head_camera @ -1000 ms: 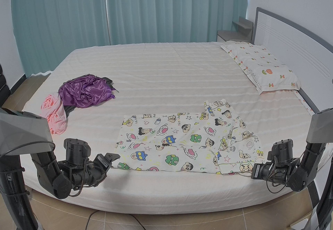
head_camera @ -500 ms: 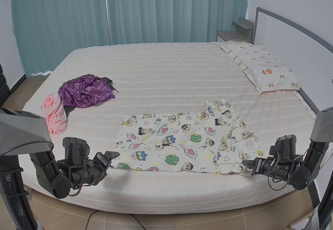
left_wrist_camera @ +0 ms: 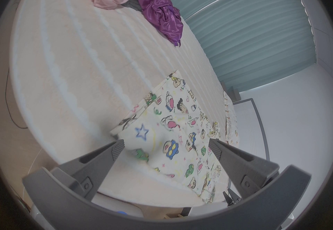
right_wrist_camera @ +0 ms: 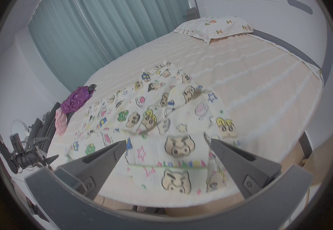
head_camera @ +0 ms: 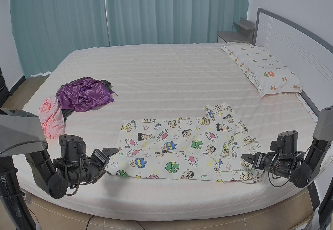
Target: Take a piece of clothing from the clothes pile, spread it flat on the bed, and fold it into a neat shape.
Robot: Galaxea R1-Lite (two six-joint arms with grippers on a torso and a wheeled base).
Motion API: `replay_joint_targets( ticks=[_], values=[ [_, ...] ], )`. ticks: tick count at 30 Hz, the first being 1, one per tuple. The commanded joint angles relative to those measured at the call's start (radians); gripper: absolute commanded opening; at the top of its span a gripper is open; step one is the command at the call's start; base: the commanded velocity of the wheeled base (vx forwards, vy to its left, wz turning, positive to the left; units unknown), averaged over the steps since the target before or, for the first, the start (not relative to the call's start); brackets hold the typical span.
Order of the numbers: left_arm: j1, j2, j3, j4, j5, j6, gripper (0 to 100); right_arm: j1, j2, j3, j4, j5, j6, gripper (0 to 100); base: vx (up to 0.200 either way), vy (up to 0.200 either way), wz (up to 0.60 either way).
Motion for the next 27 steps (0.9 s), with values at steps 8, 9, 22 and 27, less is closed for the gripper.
replay_joint_targets(
  ticks=[8, 9, 22, 27],
  values=[
    [0.000, -0.025, 0.006, 0.000, -0.003, 0.001, 100, 0.001, -0.034, -0.002, 0.003, 0.021, 0.011, 100, 0.075, 0.000, 0.00],
    [0.000, -0.025, 0.006, 0.000, -0.003, 0.001, 100, 0.001, -0.032, -0.002, 0.003, 0.023, 0.011, 100, 0.000, 0.000, 0.00],
    [-0.022, -0.021, 0.008, 0.000, -0.003, -0.002, 100, 0.004, -0.031, 0.001, 0.002, 0.033, 0.011, 100, 0.000, 0.000, 0.00],
    [-0.016, -0.027, 0.011, 0.000, -0.043, 0.055, 100, 0.004, -0.035, 0.007, 0.002, 0.064, 0.020, 100, 0.000, 0.000, 0.00]
  ],
)
